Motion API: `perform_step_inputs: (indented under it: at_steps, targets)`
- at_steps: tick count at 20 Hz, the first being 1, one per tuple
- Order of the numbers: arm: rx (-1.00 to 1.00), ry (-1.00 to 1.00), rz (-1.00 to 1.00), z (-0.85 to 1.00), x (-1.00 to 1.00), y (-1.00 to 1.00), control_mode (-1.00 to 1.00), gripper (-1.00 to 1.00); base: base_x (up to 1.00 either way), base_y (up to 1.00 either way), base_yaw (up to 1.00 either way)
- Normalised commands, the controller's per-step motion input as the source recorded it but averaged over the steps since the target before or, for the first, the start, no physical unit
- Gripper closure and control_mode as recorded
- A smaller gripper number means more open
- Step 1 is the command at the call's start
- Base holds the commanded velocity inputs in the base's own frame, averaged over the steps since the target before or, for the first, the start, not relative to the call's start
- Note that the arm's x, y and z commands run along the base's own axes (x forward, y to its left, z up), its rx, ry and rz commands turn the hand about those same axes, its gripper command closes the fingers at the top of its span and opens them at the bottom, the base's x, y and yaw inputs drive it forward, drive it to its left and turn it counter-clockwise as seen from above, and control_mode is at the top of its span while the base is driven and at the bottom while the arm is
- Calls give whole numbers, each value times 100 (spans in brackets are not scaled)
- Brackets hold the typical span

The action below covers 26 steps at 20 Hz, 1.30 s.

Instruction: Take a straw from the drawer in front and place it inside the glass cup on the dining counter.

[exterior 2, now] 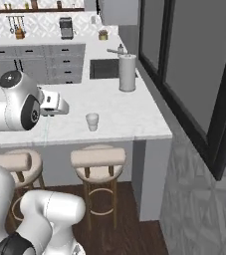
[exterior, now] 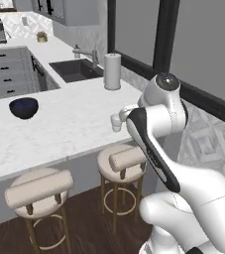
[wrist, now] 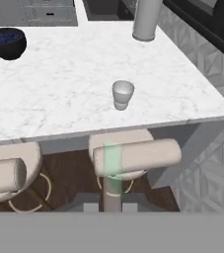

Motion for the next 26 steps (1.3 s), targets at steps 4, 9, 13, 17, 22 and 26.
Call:
perform_step_inputs:
  at_steps: [4, 9, 13, 17, 22, 26]
  targets:
    - [0, 0, 0, 0, 0, 0, 100, 100, 59, -37, 43]
    - [0, 0, 0, 0, 0, 0, 100, 100, 62, -52, 38]
    - [0, 0, 0, 0, 0, 0, 100, 100, 75, -56, 20]
    - [0, 0, 0, 0, 0, 0, 100, 100, 92, -27, 3]
    - [0, 0, -1, 3, 12, 0, -100, 100, 72, -4, 0]
    - [0, -6, -7, 24, 1, 0, -100, 100, 0, 0, 0]
